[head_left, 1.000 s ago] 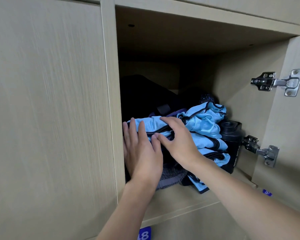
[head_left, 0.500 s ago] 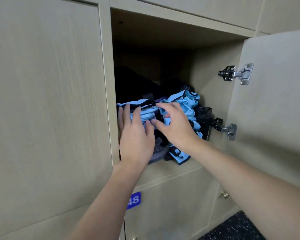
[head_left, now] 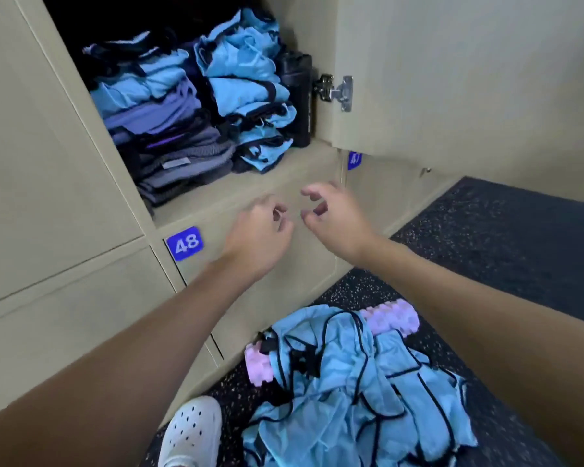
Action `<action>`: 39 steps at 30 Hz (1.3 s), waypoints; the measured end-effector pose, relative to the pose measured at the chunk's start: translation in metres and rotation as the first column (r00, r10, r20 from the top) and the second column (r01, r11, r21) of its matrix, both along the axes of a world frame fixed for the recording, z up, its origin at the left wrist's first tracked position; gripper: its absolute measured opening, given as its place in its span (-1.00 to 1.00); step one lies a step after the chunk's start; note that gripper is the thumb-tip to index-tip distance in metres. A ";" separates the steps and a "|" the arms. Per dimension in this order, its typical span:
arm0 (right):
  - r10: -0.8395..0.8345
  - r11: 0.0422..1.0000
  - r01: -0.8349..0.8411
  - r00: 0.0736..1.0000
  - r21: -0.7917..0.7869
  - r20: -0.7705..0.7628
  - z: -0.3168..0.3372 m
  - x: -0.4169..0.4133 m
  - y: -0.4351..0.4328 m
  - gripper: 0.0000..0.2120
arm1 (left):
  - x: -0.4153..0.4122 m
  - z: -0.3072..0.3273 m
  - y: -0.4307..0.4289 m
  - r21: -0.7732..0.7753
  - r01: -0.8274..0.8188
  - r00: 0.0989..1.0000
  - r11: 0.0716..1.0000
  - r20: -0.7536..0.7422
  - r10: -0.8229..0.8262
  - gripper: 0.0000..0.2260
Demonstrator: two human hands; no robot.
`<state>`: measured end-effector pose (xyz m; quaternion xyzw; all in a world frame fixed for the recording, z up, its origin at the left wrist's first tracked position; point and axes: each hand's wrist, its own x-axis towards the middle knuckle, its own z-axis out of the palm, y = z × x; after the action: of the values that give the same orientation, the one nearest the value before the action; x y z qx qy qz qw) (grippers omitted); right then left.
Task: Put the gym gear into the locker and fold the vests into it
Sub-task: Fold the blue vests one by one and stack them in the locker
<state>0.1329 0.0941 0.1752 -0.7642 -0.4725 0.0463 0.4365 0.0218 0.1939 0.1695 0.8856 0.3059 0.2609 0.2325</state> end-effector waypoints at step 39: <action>-0.346 0.929 0.248 0.844 -0.274 -0.411 -0.283 0.106 -0.031 -0.87 | 0.105 -0.264 -0.001 -0.490 0.215 0.877 0.845 -0.284 -0.388 -0.55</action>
<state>0.2384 0.0627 -0.1073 -0.8381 -0.2257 0.2039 0.4528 0.1269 0.1931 -0.0948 0.8792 0.2498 -0.0296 0.4047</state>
